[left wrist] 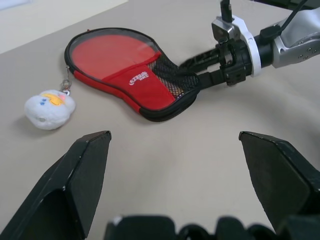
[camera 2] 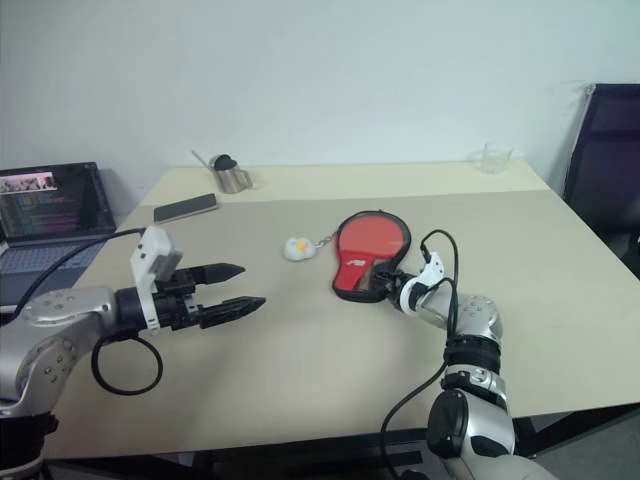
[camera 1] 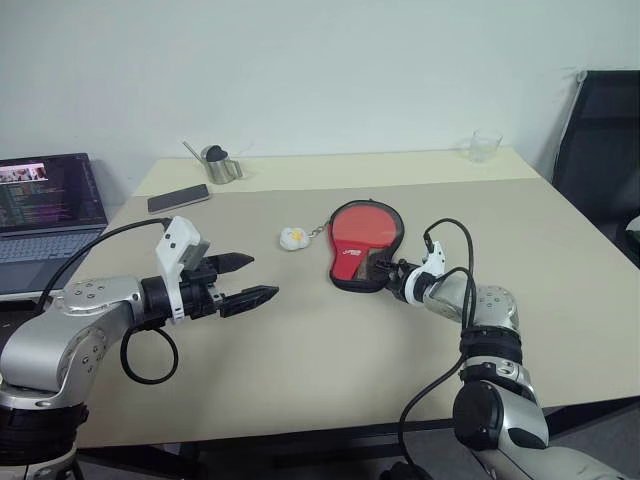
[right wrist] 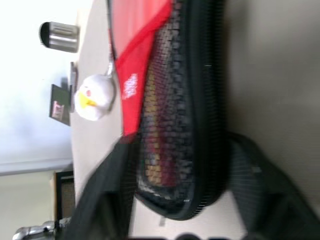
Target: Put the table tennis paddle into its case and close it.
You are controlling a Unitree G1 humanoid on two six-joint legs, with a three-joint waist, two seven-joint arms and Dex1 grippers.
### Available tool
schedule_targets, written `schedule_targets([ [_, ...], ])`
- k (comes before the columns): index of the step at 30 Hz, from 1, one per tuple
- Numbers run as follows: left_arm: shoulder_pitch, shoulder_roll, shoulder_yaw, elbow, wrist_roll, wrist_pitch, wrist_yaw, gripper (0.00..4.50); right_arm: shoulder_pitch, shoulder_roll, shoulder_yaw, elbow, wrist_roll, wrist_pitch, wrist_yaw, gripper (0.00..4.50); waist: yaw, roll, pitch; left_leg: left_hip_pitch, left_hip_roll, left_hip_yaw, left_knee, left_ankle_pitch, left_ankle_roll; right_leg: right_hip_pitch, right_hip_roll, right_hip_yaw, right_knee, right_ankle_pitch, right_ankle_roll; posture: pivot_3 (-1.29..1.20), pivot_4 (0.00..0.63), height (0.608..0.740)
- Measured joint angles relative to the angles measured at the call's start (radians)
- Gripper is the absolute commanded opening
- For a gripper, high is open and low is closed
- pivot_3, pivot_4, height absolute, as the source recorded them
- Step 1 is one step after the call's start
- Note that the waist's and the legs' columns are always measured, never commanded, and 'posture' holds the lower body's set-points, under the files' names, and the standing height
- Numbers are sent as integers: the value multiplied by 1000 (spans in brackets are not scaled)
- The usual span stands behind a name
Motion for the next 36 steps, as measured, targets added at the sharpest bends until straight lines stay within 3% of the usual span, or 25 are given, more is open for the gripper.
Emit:
schedule_targets([
  [4, -4, 0, -13, 1, 6, -4, 2, 4500, 4, 3, 11, -8, 8, -5, -1, 55, 0, -1, 0, 1, 0, 0, 0, 0, 0, 1, 0, 0, 0, 0, 0, 0, 150, 740],
  [11, -25, -1, -23, 13, 11, -17, 1, 4500, 25, -17, 60, -37, 13, 27, 18, 20, 3, -1, -1, 4, 0, 0, -1, -1, 1, 4, 1, 0, 0, 0, 0, 0, 150, 740],
  [25, -77, -1, -88, 86, 44, -43, -51, 4500, 228, -259, 362, -385, 108, 456, 337, 20, 8, -1, -1, -1, 1, -1, -1, -1, 2, 1, 1, -2, -4, 0, 0, 0, 150, 740],
  [36, -86, 0, -101, 100, 50, -43, -84, 4500, 350, -452, 625, -592, 126, 445, 591, 20, 11, -2, -1, -1, 1, -2, -1, -1, 2, 1, 1, -3, -5, 0, 0, 0, 150, 740],
])
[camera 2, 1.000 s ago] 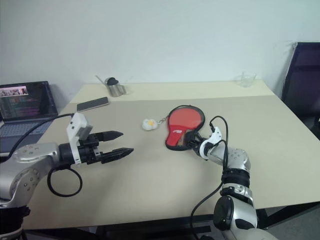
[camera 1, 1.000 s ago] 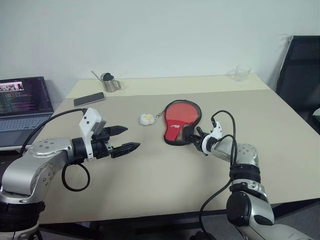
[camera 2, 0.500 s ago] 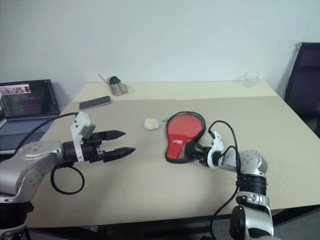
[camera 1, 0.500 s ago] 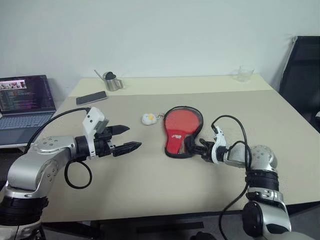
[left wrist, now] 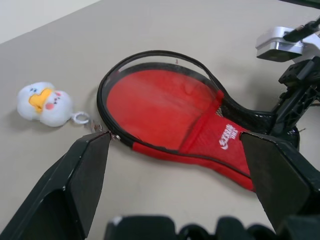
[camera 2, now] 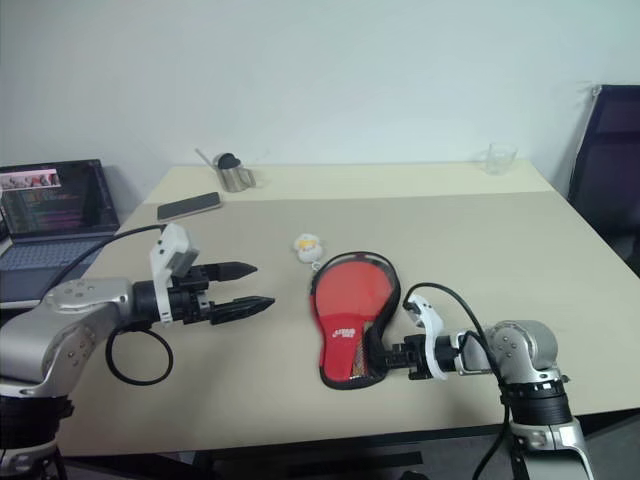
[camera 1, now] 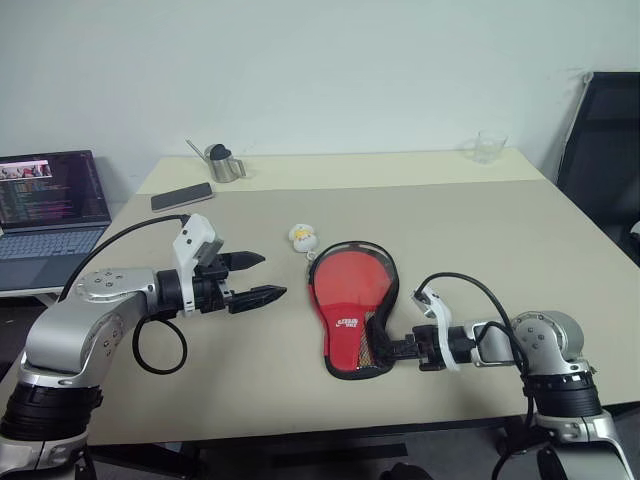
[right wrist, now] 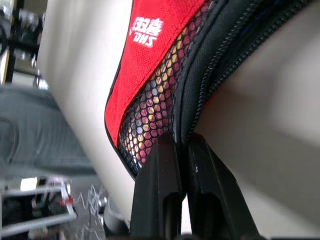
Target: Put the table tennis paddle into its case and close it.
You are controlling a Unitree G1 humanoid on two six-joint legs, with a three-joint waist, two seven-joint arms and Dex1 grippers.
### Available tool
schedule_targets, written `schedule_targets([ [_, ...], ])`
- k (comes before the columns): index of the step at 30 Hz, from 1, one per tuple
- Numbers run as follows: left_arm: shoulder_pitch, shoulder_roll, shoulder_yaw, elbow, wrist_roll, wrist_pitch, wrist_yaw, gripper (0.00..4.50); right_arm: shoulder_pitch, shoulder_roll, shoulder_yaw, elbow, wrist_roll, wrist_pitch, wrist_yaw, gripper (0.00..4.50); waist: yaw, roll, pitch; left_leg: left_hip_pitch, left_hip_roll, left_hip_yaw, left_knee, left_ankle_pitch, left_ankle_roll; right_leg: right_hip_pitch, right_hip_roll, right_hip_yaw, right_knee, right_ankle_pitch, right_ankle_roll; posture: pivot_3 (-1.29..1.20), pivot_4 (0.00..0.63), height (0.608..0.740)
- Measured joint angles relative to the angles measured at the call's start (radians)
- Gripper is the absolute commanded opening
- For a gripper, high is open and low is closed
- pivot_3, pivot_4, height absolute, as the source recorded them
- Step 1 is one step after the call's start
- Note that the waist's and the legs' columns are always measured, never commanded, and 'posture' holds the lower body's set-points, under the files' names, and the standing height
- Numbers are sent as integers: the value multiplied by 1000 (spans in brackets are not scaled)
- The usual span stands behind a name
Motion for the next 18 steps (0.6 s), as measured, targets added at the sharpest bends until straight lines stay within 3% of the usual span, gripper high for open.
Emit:
schedule_targets([
  [18, 0, 0, 0, 0, 8, 3, 8, 4500, 28, -33, 11, 1, -9, -38, 61, 20, 14, 0, 0, 0, 0, -1, 0, 0, 0, 0, 0, 0, 0, 0, 0, 0, 150, 740],
])
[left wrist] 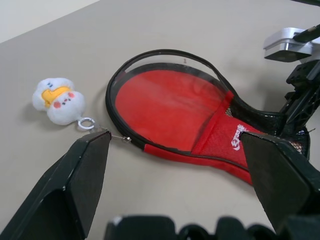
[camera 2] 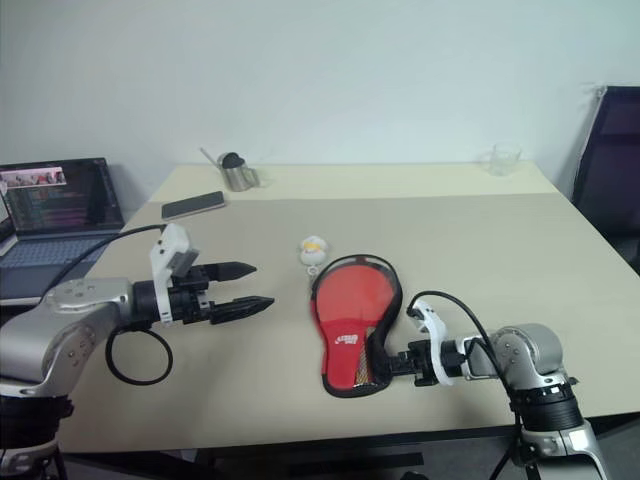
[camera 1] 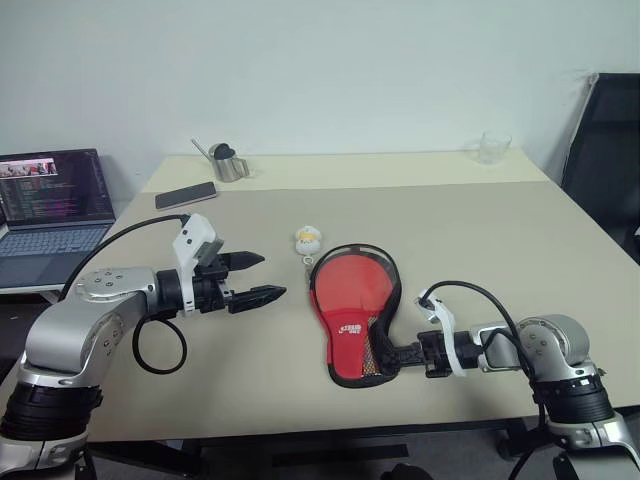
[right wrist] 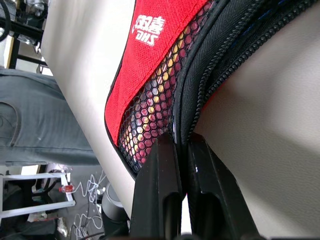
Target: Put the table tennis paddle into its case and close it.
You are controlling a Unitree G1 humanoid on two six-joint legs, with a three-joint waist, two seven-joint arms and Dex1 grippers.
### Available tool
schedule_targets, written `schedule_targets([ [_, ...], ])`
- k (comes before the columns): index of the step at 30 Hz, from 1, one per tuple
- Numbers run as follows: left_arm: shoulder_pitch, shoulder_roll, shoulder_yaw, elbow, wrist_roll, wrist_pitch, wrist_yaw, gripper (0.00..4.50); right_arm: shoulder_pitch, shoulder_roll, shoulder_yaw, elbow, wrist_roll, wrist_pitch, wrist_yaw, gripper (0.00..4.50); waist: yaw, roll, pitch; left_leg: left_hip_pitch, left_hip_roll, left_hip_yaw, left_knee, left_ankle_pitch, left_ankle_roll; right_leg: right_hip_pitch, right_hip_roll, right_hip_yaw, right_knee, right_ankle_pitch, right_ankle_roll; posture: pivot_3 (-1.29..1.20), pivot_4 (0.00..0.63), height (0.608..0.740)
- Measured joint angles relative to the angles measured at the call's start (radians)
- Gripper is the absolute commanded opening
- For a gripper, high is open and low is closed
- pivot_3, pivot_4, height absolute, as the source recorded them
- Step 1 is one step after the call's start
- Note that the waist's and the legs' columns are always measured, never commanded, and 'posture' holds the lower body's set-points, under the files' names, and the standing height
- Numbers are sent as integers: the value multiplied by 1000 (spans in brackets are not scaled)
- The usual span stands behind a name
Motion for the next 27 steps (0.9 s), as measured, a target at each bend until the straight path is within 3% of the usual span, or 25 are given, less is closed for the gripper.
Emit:
schedule_targets([
  [27, -1, 0, -1, 5, 9, -1, -8, 4500, 86, 13, -52, -99, 64, 97, 6, 20, 2, 0, 0, -1, 0, -1, 0, 0, 0, 0, 0, -1, -1, 0, 0, 0, 150, 740],
])
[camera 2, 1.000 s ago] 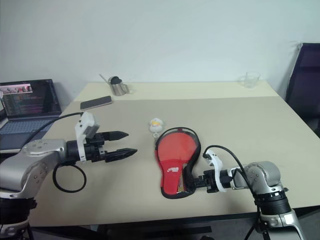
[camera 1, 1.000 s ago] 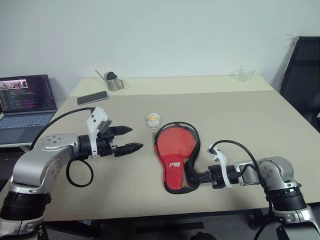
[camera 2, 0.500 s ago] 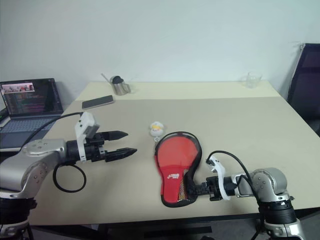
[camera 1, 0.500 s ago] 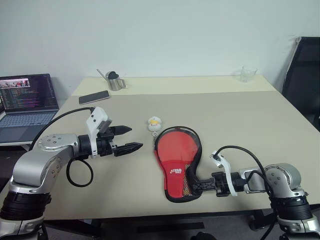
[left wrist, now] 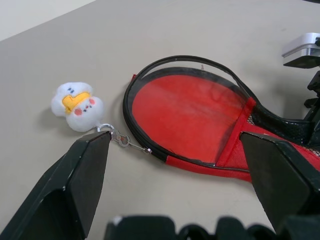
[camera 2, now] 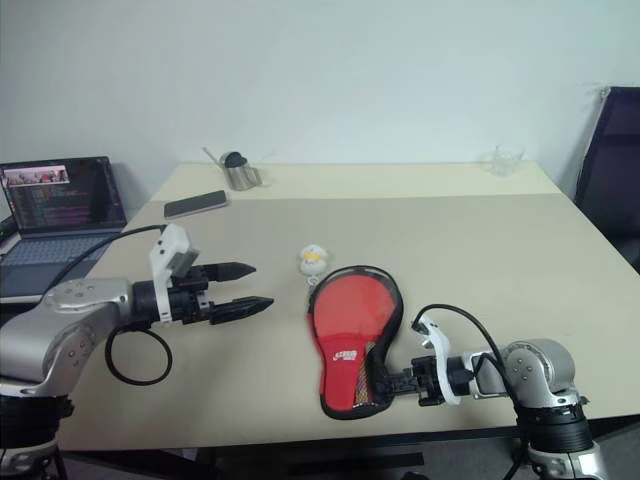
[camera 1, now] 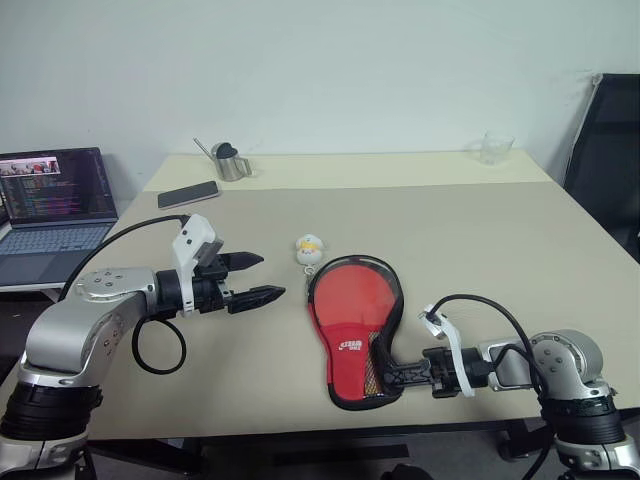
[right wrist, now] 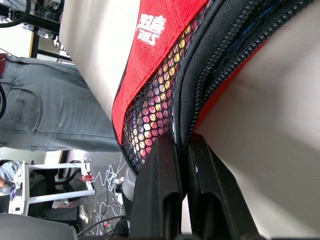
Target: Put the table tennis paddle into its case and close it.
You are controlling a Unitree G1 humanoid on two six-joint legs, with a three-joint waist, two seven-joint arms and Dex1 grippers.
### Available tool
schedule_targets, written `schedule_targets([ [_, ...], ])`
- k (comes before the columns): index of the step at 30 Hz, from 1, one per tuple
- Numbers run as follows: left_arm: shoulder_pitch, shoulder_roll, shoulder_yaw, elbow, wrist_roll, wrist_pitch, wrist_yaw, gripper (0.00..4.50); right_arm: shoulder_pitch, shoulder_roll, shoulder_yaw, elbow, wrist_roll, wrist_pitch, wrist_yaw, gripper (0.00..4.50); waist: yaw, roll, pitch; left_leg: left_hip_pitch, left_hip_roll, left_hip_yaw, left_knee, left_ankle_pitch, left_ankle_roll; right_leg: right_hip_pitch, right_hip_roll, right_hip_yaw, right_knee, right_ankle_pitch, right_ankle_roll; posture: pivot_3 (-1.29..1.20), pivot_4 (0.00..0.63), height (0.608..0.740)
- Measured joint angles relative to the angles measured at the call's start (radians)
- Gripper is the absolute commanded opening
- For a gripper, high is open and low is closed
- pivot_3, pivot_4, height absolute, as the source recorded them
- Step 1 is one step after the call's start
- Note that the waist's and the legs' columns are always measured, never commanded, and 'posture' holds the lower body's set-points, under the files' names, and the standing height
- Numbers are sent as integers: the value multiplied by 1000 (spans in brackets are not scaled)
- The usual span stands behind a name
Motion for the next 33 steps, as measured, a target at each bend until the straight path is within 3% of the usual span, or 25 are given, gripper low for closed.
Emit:
schedule_targets([
  [16, -12, 0, -18, 2, 6, 0, -1, 4500, 13, -22, 23, -34, 26, -24, -29, 20, 0, 0, 0, 0, 0, 0, 0, 0, 0, 0, 0, 0, 0, 0, 0, 0, 150, 740],
  [19, -14, 0, -18, 2, 6, -1, -1, 4500, 13, -25, 32, -40, 15, -30, -27, 748, 0, 0, 0, 0, 0, 0, 0, 0, 0, 0, 0, 0, 0, 0, 0, 0, 150, 740],
  [30, -22, -1, -19, 14, 20, -5, -2, 4500, 1, -48, 42, -37, 20, -44, 47, 4462, 1, 0, 0, 1, 0, 0, 1, 0, 0, 2, 0, -1, 1, 0, 0, 0, 150, 740],
  [33, -33, -5, -24, 31, 24, -17, -2, 4500, 1, -132, 51, -42, 12, -85, 95, 4462, 3, 0, 0, 2, -1, 0, 2, 0, 0, 3, 0, -1, 1, 0, 0, 0, 150, 740],
])
